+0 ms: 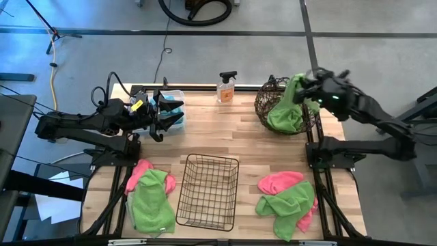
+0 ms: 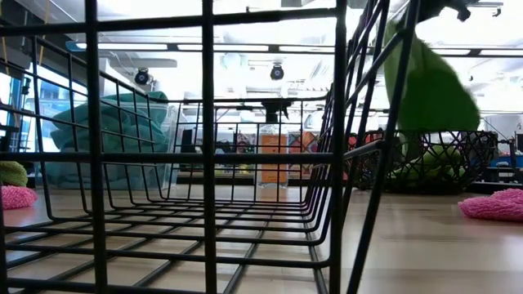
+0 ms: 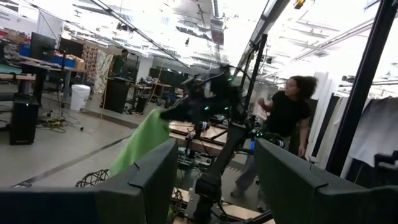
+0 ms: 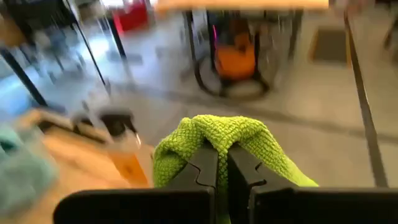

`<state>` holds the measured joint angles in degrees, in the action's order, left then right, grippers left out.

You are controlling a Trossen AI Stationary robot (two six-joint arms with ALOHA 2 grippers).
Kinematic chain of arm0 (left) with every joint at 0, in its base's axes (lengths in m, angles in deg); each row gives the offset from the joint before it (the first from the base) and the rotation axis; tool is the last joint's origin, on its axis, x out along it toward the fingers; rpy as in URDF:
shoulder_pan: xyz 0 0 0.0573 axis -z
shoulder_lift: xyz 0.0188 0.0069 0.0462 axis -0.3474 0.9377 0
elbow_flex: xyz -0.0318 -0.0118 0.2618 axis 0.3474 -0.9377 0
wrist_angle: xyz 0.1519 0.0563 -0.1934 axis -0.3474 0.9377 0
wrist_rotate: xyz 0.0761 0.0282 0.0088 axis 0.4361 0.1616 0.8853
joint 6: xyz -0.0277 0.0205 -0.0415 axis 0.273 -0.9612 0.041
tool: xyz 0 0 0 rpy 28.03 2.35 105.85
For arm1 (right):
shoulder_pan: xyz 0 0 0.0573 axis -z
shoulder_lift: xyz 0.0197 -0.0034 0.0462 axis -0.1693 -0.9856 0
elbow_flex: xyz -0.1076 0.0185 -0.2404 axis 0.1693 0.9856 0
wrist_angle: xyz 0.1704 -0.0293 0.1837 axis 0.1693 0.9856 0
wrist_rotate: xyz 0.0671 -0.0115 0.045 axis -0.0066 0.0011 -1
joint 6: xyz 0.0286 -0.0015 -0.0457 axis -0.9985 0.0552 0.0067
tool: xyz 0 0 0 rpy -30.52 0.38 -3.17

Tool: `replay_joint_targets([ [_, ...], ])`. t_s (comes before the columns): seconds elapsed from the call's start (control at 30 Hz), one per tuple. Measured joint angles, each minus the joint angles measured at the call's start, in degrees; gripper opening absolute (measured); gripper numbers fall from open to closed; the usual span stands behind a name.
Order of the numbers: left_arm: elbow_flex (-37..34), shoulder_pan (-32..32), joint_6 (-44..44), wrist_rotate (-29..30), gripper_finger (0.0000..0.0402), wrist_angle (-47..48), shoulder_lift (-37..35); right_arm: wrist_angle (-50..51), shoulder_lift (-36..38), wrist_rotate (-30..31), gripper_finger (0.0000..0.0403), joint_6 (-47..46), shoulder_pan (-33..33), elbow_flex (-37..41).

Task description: Sort microfiber towel by color & place in baskets

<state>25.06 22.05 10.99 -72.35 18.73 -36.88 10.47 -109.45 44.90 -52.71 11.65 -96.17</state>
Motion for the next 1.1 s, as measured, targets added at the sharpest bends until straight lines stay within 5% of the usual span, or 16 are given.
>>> replay_joint_targets([
  [0.43,0.0,0.0,4.9,0.0,0.0201,0.0,0.0,12.4,-12.7,-22.5,0.0000,0.1,24.9,0.0],
  [0.6,0.0,0.0,4.9,0.0,0.0201,0.0,0.0,17.0,-18.8,-32.9,0.0000,-0.3,29.5,0.0],
  [0.97,0.0,0.0,7.8,0.0,0.0201,0.0,0.0,18.6,-31.6,-34.4,0.0005,0.8,29.9,0.2],
  [1.1,0.0,0.0,9.5,0.0,0.0201,-0.1,0.0,12.3,-32.7,-36.4,0.0006,-1.2,29.9,6.1],
])
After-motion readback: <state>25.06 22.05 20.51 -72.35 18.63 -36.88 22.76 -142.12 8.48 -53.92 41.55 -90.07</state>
